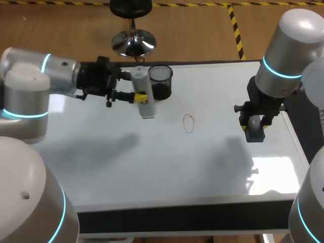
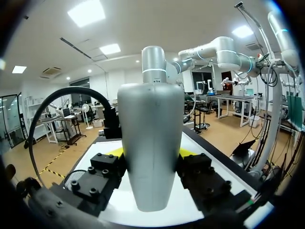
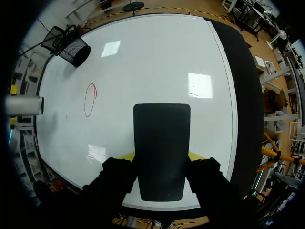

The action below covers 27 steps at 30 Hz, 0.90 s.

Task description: Pick up the inspection probe, press it on each red-marked spot on the whiteboard one by one, put down the probe, pick up the eraser, and wipe off all the red marks.

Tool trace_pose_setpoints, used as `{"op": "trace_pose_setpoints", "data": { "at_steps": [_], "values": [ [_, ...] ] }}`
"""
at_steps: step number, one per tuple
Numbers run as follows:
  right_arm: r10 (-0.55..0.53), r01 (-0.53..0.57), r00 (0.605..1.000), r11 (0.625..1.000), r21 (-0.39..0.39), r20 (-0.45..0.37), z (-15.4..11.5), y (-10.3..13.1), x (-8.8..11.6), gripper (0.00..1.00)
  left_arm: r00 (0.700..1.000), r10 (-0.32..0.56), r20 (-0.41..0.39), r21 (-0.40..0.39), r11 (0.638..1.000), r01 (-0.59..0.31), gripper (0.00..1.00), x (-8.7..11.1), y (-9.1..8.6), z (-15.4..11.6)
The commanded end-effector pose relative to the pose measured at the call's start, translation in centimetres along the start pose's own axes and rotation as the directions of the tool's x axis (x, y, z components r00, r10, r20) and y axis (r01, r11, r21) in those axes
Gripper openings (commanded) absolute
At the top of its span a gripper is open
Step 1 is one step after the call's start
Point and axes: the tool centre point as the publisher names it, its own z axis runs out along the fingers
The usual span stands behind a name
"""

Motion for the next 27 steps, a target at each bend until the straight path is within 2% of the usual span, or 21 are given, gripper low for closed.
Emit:
{"op": "trace_pose_setpoints", "data": {
  "at_steps": [1,18,27],
  "values": [
    [-0.001,0.001,1.0,1.0,-0.001,-0.002,0.0,0.0,-0.1,0.0,0.999,0.007,0.031,-0.005,1.0,-0.007,0.0,1.2,-0.6,-2.0],
    [-0.001,0.001,1.0,1.0,-0.001,-0.002,0.0,0.0,-0.1,0.0,0.997,0.009,0.076,0.014,1.0,-0.01,0.0,2.2,0.3,-4.4],
    [-0.001,0.001,1.0,1.0,-0.001,-0.002,0.0,0.0,-0.1,0.0,0.997,0.009,0.076,0.014,1.0,-0.01,0.0,2.2,0.3,-4.4]
  ]
}}
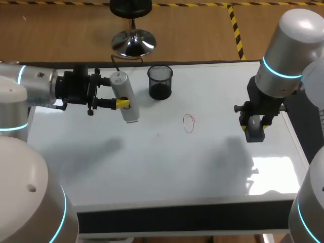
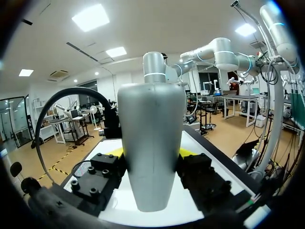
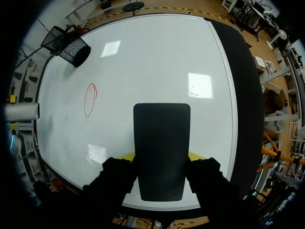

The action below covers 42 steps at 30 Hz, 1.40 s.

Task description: Pick up the inspection probe, press it on each red-marked spot on the whiteboard one by one, put down the probe, pick up the eraser, and wipe off all the red marks.

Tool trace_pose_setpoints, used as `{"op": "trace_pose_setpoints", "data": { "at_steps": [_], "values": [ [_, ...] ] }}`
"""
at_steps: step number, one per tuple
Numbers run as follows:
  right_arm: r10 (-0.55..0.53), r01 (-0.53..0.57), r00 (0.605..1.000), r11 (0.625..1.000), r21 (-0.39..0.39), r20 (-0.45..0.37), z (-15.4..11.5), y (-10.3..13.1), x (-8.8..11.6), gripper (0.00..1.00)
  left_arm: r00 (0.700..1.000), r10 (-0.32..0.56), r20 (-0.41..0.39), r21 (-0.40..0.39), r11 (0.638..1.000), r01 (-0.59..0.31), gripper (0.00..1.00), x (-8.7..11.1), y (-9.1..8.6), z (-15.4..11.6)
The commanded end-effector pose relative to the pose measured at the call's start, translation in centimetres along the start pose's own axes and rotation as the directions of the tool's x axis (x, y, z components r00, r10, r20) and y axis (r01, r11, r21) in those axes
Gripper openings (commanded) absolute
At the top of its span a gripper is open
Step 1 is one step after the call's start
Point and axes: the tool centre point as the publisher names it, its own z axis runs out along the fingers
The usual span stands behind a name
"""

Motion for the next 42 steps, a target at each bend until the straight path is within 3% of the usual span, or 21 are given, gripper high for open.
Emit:
{"op": "trace_pose_setpoints", "data": {
  "at_steps": [1,23,42],
  "values": [
    [-0.001,0.001,1.0,1.0,-0.001,-0.002,0.0,0.0,-0.1,0.0,1.0,0.001,0.002,-0.001,1.0,-0.001,0.0,0.1,-0.2,-0.1],
    [0.011,-0.011,1.0,1.0,0.001,-0.005,0.7,0.0,0.5,0.0,1.0,0.001,0.002,-0.001,1.0,-0.001,0.0,0.1,-0.2,-0.1],
    [-0.038,0.038,0.999,0.999,-0.026,0.01,0.7,0.0,7.6,0.0,1.0,0.001,0.002,-0.001,1.0,-0.001,0.0,0.1,-0.2,-0.1]
  ]
}}
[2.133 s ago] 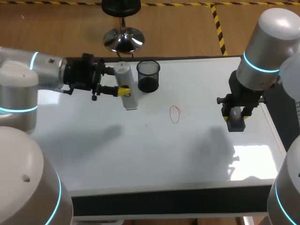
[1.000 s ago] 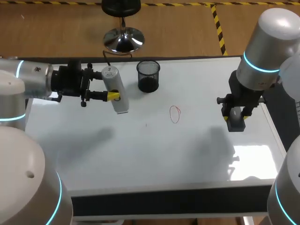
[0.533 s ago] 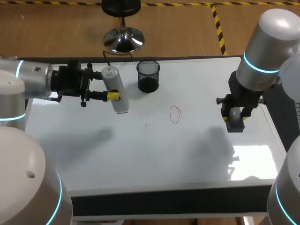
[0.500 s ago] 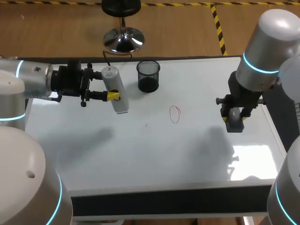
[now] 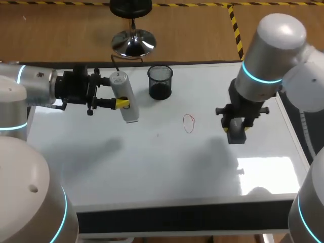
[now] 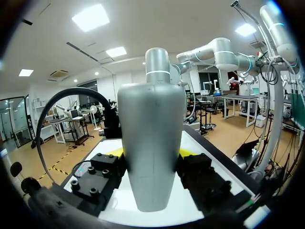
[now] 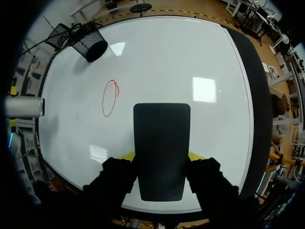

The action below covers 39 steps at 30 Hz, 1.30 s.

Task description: Pick up the inspection probe, press it on each red-marked spot on the whiteboard one by one, put down the probe, pick up the eraser, and wipe off all the red marks.

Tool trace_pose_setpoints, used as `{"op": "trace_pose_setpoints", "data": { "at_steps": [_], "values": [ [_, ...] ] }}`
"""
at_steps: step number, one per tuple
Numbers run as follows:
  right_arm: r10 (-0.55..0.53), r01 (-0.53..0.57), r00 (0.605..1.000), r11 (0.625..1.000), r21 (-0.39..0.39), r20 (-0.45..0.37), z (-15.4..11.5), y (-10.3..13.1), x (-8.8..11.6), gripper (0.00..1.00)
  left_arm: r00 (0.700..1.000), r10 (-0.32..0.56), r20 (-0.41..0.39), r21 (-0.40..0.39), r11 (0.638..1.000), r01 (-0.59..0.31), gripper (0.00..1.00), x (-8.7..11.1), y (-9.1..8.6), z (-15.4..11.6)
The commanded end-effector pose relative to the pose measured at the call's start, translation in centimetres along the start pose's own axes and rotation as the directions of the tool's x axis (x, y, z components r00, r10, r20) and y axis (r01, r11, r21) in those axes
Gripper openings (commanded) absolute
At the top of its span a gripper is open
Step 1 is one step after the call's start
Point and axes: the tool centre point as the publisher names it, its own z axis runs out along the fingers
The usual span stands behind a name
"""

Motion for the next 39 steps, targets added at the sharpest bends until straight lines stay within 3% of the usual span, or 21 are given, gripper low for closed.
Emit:
{"op": "trace_pose_setpoints", "data": {
  "at_steps": [1,27,39],
  "values": [
    [-0.007,0.007,1.0,1.0,0.005,0.021,0.1,0.3,1.7,0.0,1.0,0.001,0.002,0.001,1.0,-0.001,0.0,0.1,-0.1,0.0],
    [-0.1,0.1,0.994,0.995,0.01,-0.045,0.8,1.0,10.9,0.0,1.0,0.001,0.002,0.001,1.0,-0.001,0.0,0.1,-0.1,0.0],
    [-0.12,0.123,0.985,0.992,0.015,-0.121,1.7,1.5,14.3,0.0,1.0,0.001,0.002,0.001,1.0,-0.001,0.0,0.1,-0.1,0.0]
  ]
}}
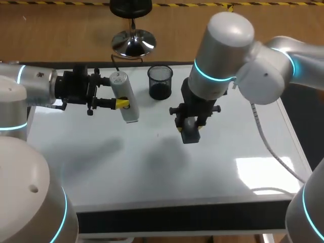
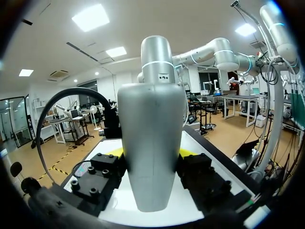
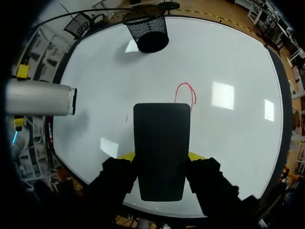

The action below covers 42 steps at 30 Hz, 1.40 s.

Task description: Pick up the inspection probe, press it on each red-marked spot on the whiteboard one by one, put down the probe, pick up the eraser, and wipe off all the red marks.

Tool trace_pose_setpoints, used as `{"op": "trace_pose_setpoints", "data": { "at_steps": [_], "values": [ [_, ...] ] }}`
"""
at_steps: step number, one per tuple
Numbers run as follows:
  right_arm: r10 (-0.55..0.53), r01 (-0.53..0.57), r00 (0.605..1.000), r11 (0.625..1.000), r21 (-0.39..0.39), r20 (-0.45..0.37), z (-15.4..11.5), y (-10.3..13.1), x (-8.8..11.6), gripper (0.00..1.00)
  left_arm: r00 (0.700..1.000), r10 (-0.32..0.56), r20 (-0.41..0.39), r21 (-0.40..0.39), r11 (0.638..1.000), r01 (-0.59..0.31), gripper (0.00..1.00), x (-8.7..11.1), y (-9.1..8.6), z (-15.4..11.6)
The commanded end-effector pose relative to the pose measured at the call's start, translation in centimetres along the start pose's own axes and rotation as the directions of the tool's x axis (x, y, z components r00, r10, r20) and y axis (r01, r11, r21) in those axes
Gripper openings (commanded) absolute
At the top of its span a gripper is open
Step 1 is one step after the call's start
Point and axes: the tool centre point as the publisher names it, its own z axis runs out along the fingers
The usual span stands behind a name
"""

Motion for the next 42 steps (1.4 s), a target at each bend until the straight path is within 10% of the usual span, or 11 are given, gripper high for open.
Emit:
{"op": "trace_pose_setpoints", "data": {
  "at_steps": [1,42],
  "values": [
    [-0.008,0.008,1.0,1.0,0.007,-0.005,0.9,0.6,0.9,0.0,1.0,0.001,0.002,0.0,1.0,-0.001,0.0,0.1,-0.1,0.0],
    [0.023,-0.017,0.997,0.997,0.075,-0.072,7.1,4.9,4.1,0.0,1.0,0.001,0.002,0.0,1.0,-0.001,0.0,0.1,-0.1,0.0]
  ]
}}
